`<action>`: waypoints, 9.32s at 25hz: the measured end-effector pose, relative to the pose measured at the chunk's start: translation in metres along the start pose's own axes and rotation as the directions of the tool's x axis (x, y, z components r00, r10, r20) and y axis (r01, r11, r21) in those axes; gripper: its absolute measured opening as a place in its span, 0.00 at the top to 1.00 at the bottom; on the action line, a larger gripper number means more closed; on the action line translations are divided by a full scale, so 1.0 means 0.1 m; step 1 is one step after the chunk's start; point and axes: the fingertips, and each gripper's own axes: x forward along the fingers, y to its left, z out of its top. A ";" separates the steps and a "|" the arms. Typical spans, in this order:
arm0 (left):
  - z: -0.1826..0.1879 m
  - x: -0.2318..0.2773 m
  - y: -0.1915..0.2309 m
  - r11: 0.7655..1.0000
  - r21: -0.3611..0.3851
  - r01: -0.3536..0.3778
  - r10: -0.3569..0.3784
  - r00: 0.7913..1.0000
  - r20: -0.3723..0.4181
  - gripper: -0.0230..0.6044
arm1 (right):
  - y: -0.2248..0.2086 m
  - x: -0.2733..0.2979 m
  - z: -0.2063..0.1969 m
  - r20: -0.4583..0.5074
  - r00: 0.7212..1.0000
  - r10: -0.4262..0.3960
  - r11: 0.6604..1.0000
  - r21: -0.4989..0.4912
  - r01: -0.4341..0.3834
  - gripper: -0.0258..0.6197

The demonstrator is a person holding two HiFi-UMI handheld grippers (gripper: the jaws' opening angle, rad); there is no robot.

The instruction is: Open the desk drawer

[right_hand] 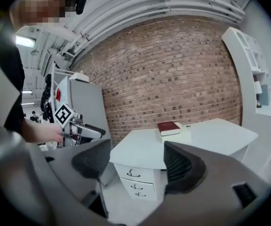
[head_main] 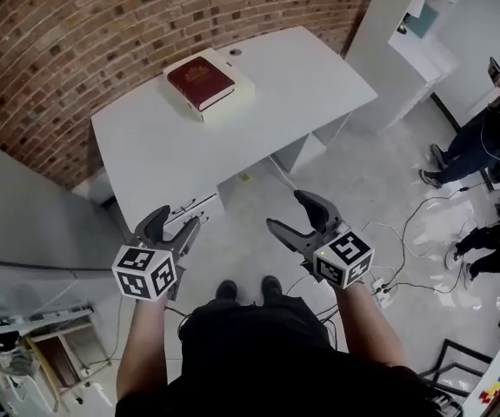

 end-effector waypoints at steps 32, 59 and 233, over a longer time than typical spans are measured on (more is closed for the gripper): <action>-1.14 -0.66 0.42 0.943 -0.258 -0.211 0.201 0.977 -0.065 0.52 | 1.25 0.99 -0.75 -0.252 0.877 0.410 0.908 0.026 -0.417 0.46; -2.26 0.62 1.47 0.947 -0.239 -0.212 0.164 0.965 -0.207 0.54 | 0.84 2.54 -2.72 -0.628 0.699 0.342 0.848 -0.115 -0.518 0.46; -2.03 -0.43 1.25 0.830 -0.395 -0.393 0.380 0.918 -0.115 0.76 | 1.15 1.99 -1.97 -0.474 0.865 0.163 0.548 -0.685 -0.479 0.78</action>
